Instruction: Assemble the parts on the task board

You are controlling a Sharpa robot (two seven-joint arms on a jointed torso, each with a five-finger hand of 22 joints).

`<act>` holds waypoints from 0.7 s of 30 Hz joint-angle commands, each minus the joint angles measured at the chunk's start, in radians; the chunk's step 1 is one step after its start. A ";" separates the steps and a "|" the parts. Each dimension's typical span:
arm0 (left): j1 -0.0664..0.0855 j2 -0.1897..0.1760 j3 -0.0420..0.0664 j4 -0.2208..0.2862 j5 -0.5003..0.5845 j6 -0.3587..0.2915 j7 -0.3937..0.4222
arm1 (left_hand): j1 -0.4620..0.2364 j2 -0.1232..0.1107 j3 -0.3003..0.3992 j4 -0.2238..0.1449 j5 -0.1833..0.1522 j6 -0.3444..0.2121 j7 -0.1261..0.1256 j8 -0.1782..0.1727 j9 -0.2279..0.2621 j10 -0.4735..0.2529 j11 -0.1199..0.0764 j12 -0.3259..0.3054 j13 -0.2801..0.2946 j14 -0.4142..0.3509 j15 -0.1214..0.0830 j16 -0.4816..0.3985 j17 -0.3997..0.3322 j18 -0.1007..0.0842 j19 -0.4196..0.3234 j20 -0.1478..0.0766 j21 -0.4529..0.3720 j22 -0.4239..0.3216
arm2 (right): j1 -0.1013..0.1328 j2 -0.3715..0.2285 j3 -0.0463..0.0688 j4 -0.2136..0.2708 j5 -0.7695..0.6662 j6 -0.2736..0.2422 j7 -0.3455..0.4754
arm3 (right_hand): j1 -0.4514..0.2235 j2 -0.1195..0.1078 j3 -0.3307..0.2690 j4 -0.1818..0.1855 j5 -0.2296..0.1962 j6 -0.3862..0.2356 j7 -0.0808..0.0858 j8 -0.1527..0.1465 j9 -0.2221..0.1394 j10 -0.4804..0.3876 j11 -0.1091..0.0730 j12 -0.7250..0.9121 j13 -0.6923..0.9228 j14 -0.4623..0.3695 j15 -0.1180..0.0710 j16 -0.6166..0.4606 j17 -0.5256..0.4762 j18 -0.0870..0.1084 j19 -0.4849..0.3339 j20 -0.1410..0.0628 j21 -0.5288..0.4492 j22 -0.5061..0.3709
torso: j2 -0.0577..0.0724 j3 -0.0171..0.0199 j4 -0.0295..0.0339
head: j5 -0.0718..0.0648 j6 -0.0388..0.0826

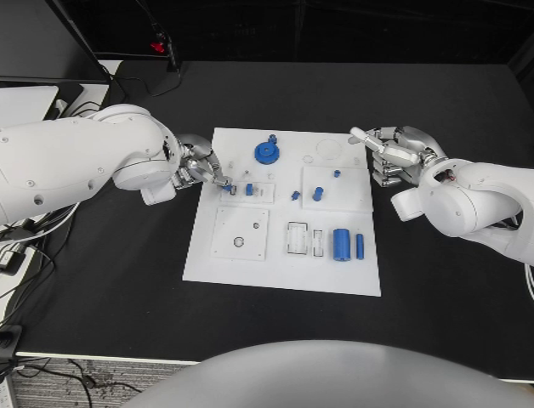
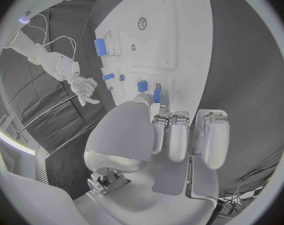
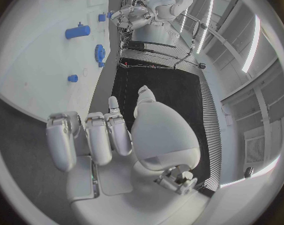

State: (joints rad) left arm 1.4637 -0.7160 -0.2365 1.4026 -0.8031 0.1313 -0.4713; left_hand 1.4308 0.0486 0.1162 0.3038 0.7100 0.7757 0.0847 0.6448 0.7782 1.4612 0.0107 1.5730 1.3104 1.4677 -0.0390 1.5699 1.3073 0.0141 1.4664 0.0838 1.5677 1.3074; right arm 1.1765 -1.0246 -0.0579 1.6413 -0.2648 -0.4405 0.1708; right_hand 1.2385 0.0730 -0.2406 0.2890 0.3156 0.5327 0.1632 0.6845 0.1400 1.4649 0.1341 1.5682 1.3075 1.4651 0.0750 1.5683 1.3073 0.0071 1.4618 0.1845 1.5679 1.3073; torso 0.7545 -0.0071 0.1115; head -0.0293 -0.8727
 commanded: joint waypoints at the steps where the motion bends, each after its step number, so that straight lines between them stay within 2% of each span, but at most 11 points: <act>1: 0.000 -0.005 0.001 0.016 -0.035 -0.039 -0.032 | 0.046 0.035 0.030 -0.027 0.002 0.001 -0.010 0.003 -0.001 0.110 0.005 -0.002 0.260 0.103 0.001 0.001 0.263 -0.014 0.104 -0.004 0.003 0.263 | 0.001 -0.001 0.000 0.003 -0.002 0.009 0.007 | 0.005 0.004 -0.003 0.001 0.005 -0.003 0.047 0.007 -0.001 0.106 0.004 0.003 0.263 0.106 0.004 0.002 0.263 -0.007 0.109 0.004 0.003 0.263 | 0.000 -0.0003 0.0014 | 0.000 0.000; 8: -0.002 -0.007 0.001 0.024 -0.040 -0.057 -0.031 | 0.046 0.034 0.032 -0.025 0.001 0.001 -0.010 0.003 0.000 0.110 0.005 -0.002 0.260 0.103 0.001 0.001 0.263 -0.014 0.104 -0.004 0.003 0.263 | 0.001 -0.001 0.000 0.003 -0.002 0.009 0.007 | 0.005 0.004 -0.003 0.001 0.005 -0.003 0.047 0.007 -0.001 0.106 0.004 0.003 0.263 0.106 0.004 0.002 0.263 -0.007 0.109 0.004 0.003 0.263 | 0.001 0.0001 0.0006 | 0.001 0.000; 21: -0.006 0.002 0.001 0.012 -0.041 -0.055 -0.033 | 0.046 0.033 0.034 -0.023 0.000 0.001 -0.010 0.003 0.000 0.110 0.005 -0.002 0.260 0.103 0.001 0.001 0.263 -0.014 0.104 -0.004 0.003 0.263 | 0.000 -0.002 0.000 0.004 -0.002 0.010 0.006 | 0.005 0.004 -0.003 0.001 0.005 -0.003 0.047 0.007 -0.001 0.106 0.004 0.003 0.263 0.106 0.004 0.002 0.263 -0.007 0.109 0.004 0.003 0.263 | 0.000 0.0001 0.0006 | 0.004 0.000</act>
State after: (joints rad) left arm 1.4567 -0.7156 -0.2365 1.4155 -0.8371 0.0823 -0.4996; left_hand 1.4315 0.0502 0.1192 0.3063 0.7097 0.7752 0.0842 0.6447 0.7762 1.4594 0.0124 1.5734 1.3099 1.4662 -0.0375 1.5699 1.3073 0.0140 1.4664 0.0838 1.5677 1.3074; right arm 1.1761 -1.0264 -0.0579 1.6419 -0.2648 -0.4394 0.1708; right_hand 1.2385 0.0730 -0.2406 0.2890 0.3156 0.5327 0.1632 0.6845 0.1396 1.4649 0.1341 1.5682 1.3076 1.4651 0.0750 1.5683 1.3073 0.0071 1.4618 0.1845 1.5679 1.3073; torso 0.7550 -0.0070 0.1122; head -0.0260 -0.8727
